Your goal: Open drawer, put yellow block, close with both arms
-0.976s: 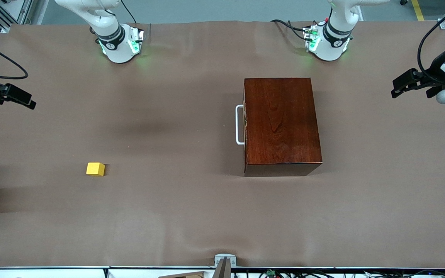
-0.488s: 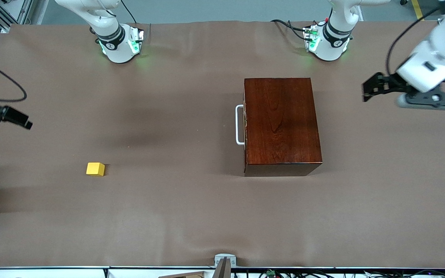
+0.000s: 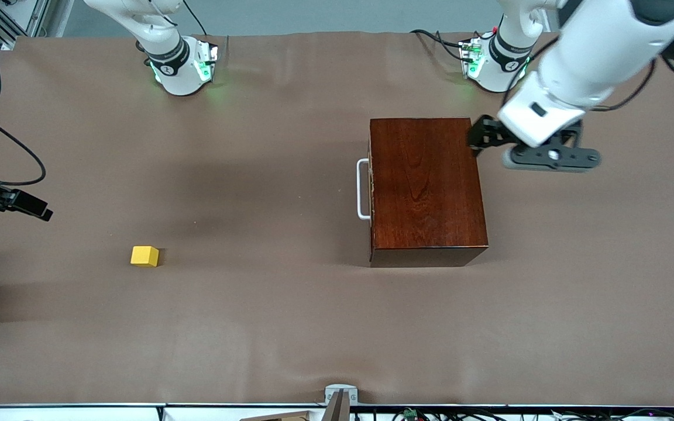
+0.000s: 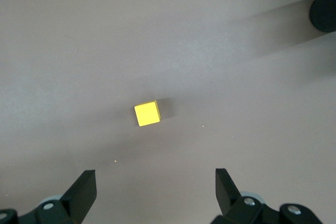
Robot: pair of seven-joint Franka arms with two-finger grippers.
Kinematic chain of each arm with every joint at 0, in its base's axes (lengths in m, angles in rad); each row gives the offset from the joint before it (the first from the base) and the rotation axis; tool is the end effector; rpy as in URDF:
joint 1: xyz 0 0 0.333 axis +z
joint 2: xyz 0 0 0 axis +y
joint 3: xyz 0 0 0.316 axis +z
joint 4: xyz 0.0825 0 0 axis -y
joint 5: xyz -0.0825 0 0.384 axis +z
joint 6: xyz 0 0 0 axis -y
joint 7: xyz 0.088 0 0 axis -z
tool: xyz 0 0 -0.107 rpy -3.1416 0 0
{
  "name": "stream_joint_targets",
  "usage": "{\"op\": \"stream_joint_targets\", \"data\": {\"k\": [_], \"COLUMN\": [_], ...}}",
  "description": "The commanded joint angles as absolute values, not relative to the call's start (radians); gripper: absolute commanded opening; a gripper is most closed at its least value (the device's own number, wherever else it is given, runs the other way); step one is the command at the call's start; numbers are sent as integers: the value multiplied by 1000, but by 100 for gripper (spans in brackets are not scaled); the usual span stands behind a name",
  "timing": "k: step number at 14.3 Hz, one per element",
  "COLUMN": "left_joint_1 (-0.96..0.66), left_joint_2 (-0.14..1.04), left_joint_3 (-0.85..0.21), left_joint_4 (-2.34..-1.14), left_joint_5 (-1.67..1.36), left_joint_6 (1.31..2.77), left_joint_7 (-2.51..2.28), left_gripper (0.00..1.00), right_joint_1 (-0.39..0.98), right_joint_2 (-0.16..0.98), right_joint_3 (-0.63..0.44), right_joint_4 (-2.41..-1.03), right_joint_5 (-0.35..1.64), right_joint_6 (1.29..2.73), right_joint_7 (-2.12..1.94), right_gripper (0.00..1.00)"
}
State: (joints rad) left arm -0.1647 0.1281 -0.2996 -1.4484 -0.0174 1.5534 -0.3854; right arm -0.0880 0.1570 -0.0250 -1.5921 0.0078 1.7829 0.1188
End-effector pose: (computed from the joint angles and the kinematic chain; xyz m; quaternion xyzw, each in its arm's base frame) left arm 0.5325 -0.2556 0.6104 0.9988 -0.0385 -0.0193 0.0215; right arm 0.6113 -0.0677 0.5414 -0.9931 0.1162 -0.0169 0.0019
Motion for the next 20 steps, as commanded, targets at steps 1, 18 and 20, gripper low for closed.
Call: {"op": "stream_joint_targets", "data": {"k": [1,18,20], "left_joint_1": [-242,-679,-686], "left_joint_2": [153,610,632], "left_joint_3": [-311,-291,-279], "left_joint_4": [-1416,-1318,-1318], "left_joint_5": [-34,219,230], "left_joint_6": [1552,1878,1878], "left_joint_7": [-428,-974,-983], "left_gripper": [100,100,100], "right_joint_1": [-91,-3,2], "right_joint_2": [204,460,497], "right_joint_3": [-6,-6,-6], "right_joint_4": [-1572,-1769,-1770], "right_joint_5": [12,0,-3], "right_joint_6": [1770,2134,2170], "right_joint_7": [110,101,101], "right_gripper": [100,100,100]}}
